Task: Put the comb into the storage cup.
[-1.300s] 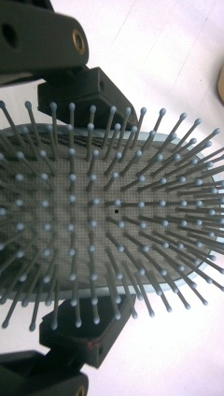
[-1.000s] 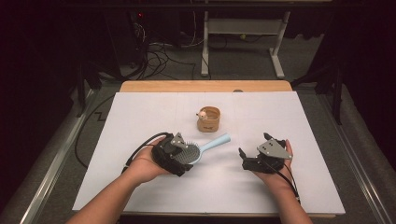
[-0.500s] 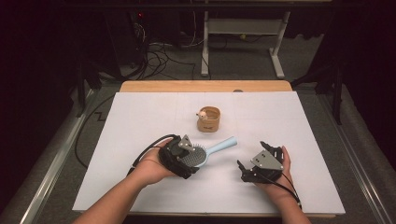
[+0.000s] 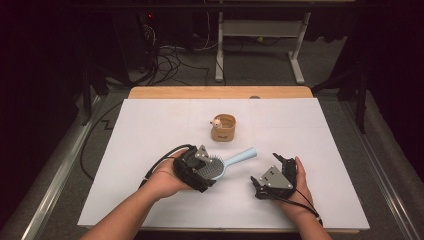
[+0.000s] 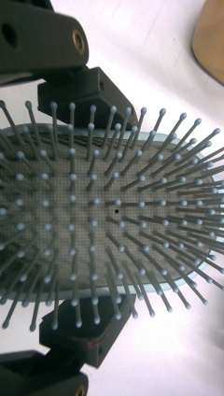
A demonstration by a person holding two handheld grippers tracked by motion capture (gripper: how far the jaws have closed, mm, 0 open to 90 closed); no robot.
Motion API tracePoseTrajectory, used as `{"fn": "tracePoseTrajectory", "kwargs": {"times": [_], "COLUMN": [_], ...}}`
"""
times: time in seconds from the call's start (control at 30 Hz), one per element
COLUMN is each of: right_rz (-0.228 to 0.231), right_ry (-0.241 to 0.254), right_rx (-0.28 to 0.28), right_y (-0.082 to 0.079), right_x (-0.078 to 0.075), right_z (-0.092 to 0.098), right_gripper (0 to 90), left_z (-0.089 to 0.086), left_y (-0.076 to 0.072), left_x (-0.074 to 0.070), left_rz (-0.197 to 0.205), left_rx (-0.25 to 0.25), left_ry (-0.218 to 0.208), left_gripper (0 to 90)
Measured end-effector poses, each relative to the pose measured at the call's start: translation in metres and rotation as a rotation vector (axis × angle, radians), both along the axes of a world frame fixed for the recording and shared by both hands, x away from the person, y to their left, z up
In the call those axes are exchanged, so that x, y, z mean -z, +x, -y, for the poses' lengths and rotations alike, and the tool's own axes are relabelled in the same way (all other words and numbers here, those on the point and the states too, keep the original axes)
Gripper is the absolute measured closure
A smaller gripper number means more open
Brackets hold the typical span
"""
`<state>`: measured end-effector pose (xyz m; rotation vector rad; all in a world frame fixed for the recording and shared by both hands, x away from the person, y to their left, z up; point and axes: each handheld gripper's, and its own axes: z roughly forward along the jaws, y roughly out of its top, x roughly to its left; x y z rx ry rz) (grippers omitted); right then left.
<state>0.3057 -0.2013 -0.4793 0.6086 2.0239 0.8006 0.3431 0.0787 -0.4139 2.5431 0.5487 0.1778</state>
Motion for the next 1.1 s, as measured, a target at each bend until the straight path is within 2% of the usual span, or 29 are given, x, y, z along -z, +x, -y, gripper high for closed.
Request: {"fn": "tracePoseTrajectory", "kwargs": {"times": [0.6, 1.1], "right_rz": [0.054, 0.11], "right_ry": [-0.134, -0.216], "right_rx": [-0.036, -0.064], "right_y": [-0.005, -0.008], "right_x": [0.003, 0.003], "right_z": [-0.009, -0.013], "right_gripper": [1.1, 8.7], "left_z": [0.011, 0.022], "left_y": [-0.001, -0.002], "left_x": [0.003, 0.006], "left_rz": [-0.005, -0.006], "left_rx": [0.011, 0.022], "left_ry": [0.012, 0.018], "left_gripper": [20.3, 20.3]}}
